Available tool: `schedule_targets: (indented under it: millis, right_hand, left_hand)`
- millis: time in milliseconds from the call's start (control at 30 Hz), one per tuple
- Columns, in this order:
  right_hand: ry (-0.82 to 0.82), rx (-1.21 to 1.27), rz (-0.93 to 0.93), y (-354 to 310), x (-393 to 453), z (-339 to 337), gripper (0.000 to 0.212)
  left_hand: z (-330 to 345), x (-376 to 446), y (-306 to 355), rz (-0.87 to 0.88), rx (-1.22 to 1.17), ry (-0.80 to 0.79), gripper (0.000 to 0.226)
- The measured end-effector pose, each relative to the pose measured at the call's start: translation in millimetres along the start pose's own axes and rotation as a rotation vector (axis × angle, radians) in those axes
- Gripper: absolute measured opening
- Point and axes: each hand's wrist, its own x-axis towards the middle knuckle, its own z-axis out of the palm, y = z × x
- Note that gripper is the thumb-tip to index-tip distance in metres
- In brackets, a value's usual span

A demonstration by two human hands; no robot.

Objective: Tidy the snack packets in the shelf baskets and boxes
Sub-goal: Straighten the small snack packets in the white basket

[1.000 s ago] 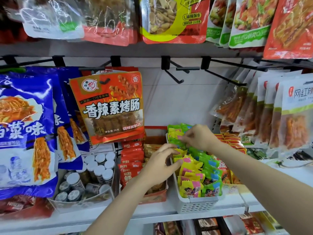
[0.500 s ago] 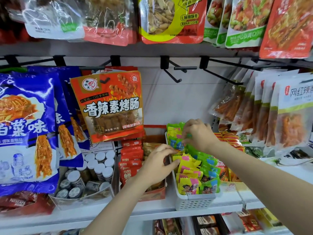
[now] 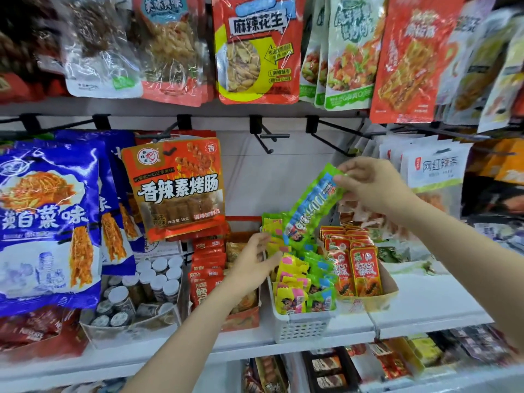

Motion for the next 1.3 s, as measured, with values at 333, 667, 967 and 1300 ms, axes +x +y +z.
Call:
schedule_targets:
  millis: [333,667,967,1300]
  right_hand:
    - [-0.026,0.055,0.071,-12.1,-19.3,-11.7,0.013]
    - [0.016,0.061,0.122,-11.0,-19.5,-5.8,0.012]
    - [-0.097,0.293,0.077,-4.1,-20.3,0.6,0.006]
    - [-0.288,0.411,0.127,-3.2,-21.3,-1.9,0.018]
  left_hand:
    - [2.6,-39.0,23.9,-0.059,-0.684,0.036,0.036]
    - [2.8,-51.6,23.5,0.039,-0.653,0.117,0.02]
    - [0.7,-57.1,24.3,-0.176,-1.1,-0.169,0.049]
    - [3.4,-60.8,35.7,-0.109,-0.918,-0.048,0.047]
